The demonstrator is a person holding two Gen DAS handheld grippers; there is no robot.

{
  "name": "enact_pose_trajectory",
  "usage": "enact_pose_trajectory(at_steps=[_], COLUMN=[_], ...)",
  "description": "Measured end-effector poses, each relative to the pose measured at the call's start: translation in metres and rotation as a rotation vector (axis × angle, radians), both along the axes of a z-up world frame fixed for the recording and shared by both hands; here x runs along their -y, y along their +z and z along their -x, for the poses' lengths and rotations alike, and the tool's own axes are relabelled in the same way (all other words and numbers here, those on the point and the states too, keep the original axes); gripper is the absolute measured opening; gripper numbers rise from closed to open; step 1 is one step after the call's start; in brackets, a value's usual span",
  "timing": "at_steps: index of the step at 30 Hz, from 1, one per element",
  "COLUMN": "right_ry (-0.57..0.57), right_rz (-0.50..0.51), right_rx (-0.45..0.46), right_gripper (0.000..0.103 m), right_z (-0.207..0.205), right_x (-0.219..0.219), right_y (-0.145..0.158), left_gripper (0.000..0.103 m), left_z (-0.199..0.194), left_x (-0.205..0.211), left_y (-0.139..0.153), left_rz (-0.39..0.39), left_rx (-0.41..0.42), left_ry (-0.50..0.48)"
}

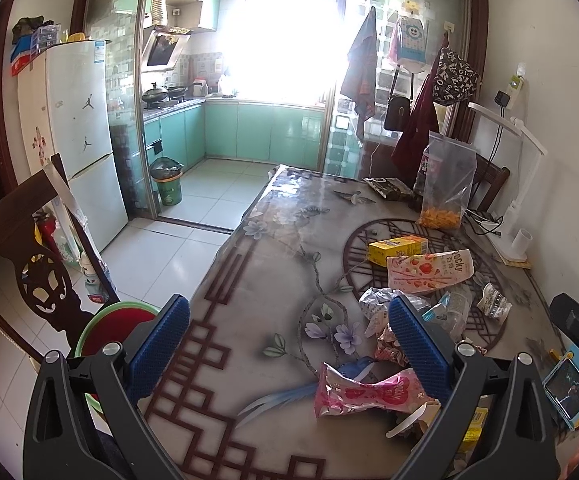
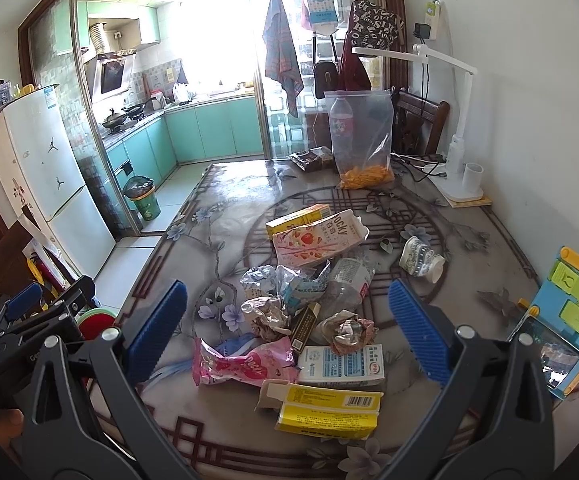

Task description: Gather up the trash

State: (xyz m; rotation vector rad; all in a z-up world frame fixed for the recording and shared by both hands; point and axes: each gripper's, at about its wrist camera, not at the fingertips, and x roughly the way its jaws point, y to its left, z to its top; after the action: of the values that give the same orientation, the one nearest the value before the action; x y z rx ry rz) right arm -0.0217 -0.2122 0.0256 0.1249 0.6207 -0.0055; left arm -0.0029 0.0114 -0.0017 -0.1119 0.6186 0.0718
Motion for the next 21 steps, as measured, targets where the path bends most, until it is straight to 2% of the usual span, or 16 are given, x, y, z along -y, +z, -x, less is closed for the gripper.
enact_pose_trajectory(at_steps=[15,18,21], right_ry=[0.005,0.001,-0.023], right_rz=[0.003,0.042,0.091], right_rx=[-0.03,-0.028,-0.015], right_gripper=[0.1,0.1,0.1], right_z=[-0.009,-0.015,-0.028], right_x=[0.001,0.008,0.027], right_y=[-0.015,-0.019,-0.026], left_gripper=[0.095,0.095,0.095], left_z=[-0.003,-0.008,-0.021], left_x=[-0.001,0.002,0.006], left_y=[-0.006,-0.013,-0.032], left_rz=[-0.007,-0.012,0.012], left_rx=[-0.004,-0.01,-0.092], left_ry=[-0.031,-0.098,-0.194])
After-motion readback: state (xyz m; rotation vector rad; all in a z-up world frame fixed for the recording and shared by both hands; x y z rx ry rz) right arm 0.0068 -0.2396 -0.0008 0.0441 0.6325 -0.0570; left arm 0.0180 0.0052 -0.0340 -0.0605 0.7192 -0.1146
